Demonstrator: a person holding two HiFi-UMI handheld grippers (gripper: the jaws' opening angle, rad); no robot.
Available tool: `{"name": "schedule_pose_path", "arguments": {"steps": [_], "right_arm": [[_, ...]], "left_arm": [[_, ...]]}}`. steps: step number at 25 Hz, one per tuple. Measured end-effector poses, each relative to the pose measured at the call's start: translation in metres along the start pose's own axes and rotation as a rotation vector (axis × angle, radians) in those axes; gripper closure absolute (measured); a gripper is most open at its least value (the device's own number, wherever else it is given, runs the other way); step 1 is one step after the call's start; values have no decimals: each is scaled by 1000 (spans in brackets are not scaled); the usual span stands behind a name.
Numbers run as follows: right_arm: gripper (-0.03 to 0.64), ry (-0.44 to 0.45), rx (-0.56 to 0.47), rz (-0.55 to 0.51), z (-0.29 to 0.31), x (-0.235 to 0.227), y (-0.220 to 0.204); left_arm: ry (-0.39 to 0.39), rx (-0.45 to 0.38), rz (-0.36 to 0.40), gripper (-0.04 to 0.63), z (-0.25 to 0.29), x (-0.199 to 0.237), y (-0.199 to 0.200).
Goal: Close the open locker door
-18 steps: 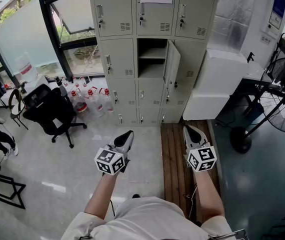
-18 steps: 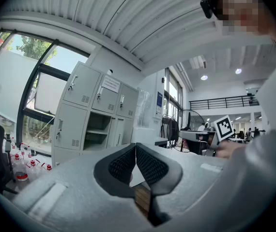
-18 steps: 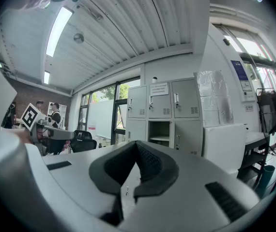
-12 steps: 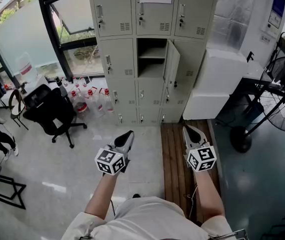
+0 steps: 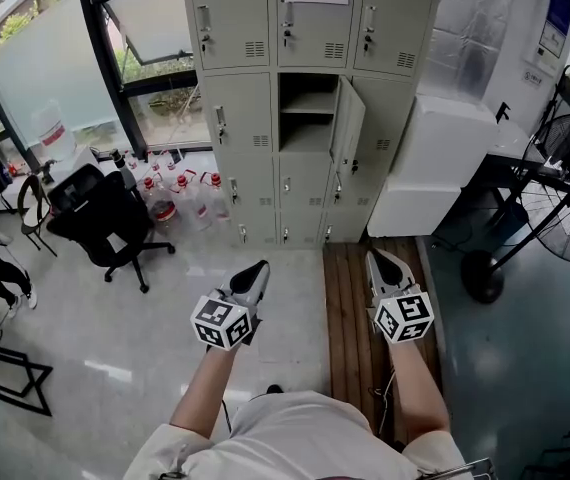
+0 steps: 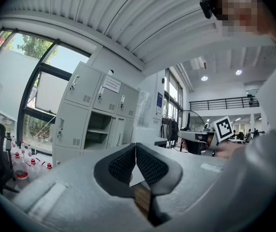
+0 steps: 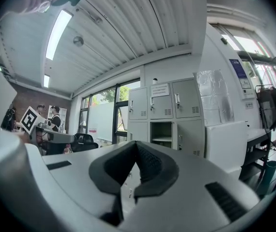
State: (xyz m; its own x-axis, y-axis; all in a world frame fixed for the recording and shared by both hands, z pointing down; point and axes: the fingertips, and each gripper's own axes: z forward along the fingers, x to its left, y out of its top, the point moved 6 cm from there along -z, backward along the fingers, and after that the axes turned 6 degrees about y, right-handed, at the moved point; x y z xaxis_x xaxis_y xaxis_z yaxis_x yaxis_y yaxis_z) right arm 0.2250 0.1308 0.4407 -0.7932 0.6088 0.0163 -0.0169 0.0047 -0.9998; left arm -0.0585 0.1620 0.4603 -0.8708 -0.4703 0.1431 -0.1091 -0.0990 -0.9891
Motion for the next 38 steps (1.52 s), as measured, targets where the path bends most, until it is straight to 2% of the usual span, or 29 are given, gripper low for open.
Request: {"name": "schedule_pose_path", "arguments": {"steps": [10,18,29,38], "right_arm": [[607,-46,13,0,8,14,-6],[541,-78,24,14,19,24,-10],[540,-109,39,28,30,43,-18],[540,-114,60,47,44,34,-31]], "left_arm": [[-21,6,-6,580,-8,17,-4],[-55,18,-12,580,-6,34,-6],[-94,35,-17,580,-10,58,-13],[-99,55,-20,580,5,68,-18]]}}
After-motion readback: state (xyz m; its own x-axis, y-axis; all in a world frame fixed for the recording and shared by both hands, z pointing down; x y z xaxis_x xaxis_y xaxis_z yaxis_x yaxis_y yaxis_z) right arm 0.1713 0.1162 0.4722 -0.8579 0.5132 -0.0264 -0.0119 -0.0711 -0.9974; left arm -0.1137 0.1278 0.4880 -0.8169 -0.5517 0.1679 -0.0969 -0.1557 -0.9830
